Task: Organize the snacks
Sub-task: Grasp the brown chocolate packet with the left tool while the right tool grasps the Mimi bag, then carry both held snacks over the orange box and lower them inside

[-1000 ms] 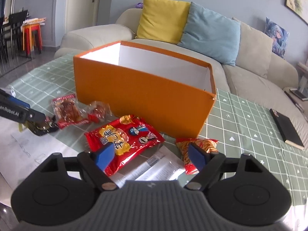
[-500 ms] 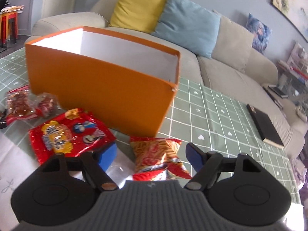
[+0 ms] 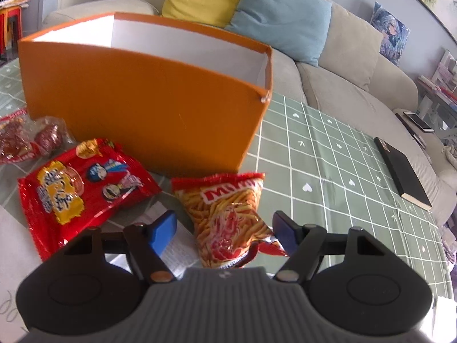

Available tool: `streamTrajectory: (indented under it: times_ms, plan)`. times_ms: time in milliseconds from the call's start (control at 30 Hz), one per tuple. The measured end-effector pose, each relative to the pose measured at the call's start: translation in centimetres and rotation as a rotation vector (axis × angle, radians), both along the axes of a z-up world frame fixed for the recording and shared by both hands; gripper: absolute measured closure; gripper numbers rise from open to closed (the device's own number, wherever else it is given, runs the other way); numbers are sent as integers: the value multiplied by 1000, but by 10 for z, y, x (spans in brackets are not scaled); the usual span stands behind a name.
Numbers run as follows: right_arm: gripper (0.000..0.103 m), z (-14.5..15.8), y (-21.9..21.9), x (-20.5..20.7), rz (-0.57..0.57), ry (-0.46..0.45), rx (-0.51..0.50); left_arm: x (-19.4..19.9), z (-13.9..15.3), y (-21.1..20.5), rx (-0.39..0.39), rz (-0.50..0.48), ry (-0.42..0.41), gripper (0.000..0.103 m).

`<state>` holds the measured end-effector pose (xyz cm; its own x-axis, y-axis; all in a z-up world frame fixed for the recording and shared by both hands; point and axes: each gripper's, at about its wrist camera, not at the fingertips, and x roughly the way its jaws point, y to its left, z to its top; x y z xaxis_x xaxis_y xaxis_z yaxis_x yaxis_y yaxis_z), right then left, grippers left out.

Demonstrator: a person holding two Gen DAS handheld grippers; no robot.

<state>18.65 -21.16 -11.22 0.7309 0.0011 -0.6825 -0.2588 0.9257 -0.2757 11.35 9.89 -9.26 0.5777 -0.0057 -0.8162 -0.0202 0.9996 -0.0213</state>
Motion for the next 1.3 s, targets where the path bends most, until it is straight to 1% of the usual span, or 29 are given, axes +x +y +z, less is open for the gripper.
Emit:
streamTrajectory:
  times_ms: [33, 100, 133, 200, 233, 267, 333, 367, 433, 567, 667, 700, 800, 1067, 1200, 1233, 1300]
  plan:
    - [34, -1, 1, 0, -1, 1, -8, 0, 0, -1, 2, -2, 2, 31]
    - [35, -4, 2, 0, 0, 3, -18, 1, -2, -2, 3, -8, 13, 27]
    - [36, -5, 2, 0, -1, 2, -20, 2, -3, -3, 2, -13, 33, 27]
    - [39, -6, 1, 1, -7, 5, -21, 0, -4, -6, 25, -21, 25, 27]
    - [45, -7, 2, 2, -10, 9, -22, -1, -4, -6, 26, -19, 21, 27]
    - [48, -8, 2, 2, -14, 15, -28, -1, -4, -5, 19, -14, 21, 29]
    - [50, -8, 1, 2, -14, 14, -23, -1, -4, -5, 15, -12, 21, 31]
    - [55, -9, 0, 2, -14, 11, -24, -2, -4, -5, 12, -13, 17, 33]
    - [58, -9, 0, 0, -12, -3, -41, -3, -5, -6, 13, -11, 10, 34]
    - [64, -7, -1, -4, -16, -12, -37, -5, -5, -8, 15, -17, -5, 39]
    - [64, -5, -1, -8, -16, -21, -39, -5, -3, -8, 10, -12, -8, 43]
    - [64, -2, -1, -10, -16, -25, -36, -5, -3, -7, 6, -7, -9, 47]
    - [64, 5, -1, -19, -13, -44, -31, -8, -1, -6, -8, 4, -11, 50]
    - [65, 25, 3, -41, 27, -59, -14, -19, 11, -8, -16, 6, -20, 51]
    - [65, 36, 4, -50, 40, -33, 40, -24, 22, -7, -67, 33, -10, 50]
    - [65, 40, 4, -53, 42, -24, 62, -26, 27, -6, -86, 37, -13, 50]
    - [65, 46, 6, -57, 49, -18, 86, -28, 36, -7, -99, 37, -29, 50]
